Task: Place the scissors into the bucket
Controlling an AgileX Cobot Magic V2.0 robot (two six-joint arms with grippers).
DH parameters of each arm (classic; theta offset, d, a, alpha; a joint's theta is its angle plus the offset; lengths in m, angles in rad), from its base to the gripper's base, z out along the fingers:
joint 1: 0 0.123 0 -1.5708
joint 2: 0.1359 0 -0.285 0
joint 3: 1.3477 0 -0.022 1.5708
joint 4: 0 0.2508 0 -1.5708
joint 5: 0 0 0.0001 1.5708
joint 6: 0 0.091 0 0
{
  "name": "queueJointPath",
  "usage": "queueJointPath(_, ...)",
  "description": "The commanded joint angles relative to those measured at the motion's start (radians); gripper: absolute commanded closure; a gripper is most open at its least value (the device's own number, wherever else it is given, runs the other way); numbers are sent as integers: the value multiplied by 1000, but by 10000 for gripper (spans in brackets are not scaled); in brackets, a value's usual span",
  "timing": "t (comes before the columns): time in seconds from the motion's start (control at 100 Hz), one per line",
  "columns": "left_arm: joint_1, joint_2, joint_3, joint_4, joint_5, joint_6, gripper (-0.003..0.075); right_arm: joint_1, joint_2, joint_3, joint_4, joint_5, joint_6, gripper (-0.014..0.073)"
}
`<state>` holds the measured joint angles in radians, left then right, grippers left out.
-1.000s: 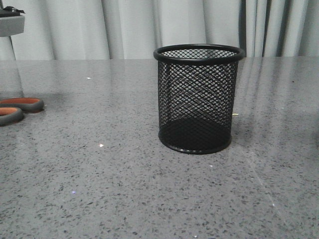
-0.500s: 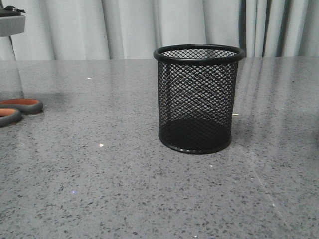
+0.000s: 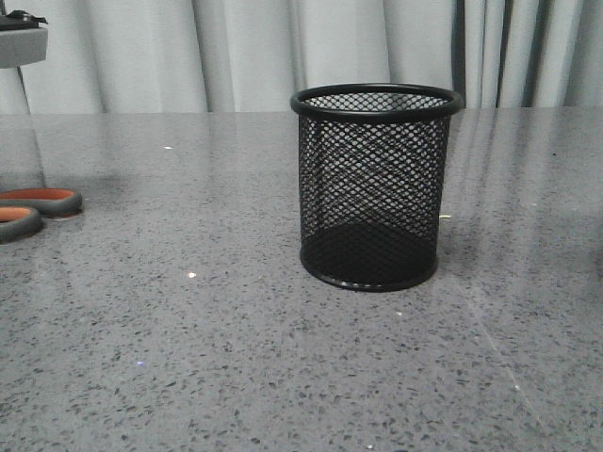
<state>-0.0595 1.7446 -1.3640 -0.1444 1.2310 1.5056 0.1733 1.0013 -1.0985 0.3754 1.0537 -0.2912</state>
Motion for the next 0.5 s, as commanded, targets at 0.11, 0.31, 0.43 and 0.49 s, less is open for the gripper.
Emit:
queueJointPath(0.11,1,-25,-21,-14,28,-2,639,3,-8,-34,13,-47,-13,221)
queueJointPath(0.31,1,-41,-54,-20,46,-30,639,3,-8,-34,13,-47,-13,221)
queueJointPath(0.43,1,-68,-81,-37,46,-30,639,3,-8,-34,13,-47,-13,221)
queueJointPath(0.49,1,-83,-91,-39,46,-32,639,3,-8,-34,13,-47,-13,221)
